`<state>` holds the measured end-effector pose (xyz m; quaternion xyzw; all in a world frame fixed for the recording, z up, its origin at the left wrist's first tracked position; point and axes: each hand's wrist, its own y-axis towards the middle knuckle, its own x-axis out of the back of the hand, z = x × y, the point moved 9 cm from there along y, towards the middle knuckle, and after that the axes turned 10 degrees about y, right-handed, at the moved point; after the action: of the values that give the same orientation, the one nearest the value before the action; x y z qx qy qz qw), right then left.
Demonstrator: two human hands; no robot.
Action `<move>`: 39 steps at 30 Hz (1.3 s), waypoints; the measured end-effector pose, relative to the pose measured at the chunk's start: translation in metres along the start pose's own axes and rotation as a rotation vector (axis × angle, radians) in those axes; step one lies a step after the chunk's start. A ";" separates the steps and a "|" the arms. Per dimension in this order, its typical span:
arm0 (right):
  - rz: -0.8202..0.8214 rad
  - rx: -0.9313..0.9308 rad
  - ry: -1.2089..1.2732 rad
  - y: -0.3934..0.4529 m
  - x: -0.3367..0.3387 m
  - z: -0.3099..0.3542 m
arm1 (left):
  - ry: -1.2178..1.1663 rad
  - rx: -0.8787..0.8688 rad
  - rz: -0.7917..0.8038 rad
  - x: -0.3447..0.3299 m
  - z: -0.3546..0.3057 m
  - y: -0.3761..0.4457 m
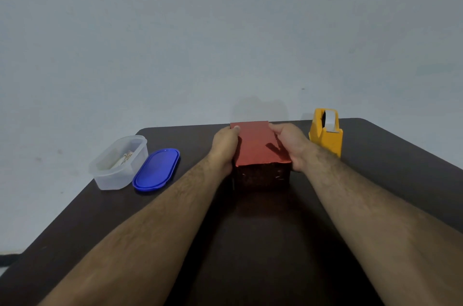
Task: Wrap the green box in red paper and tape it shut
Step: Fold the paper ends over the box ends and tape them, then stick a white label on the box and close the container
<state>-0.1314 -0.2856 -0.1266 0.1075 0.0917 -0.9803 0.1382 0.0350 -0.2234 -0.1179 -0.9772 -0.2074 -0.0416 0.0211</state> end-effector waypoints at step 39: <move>0.300 0.652 -0.982 -0.060 -0.295 0.007 | 0.641 -0.414 -0.583 0.285 -0.013 -0.083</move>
<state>0.1264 -0.1563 -0.0416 -0.3089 -0.3039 -0.8626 0.2611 0.2600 -0.0338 -0.0770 -0.7999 -0.4430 -0.3856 -0.1235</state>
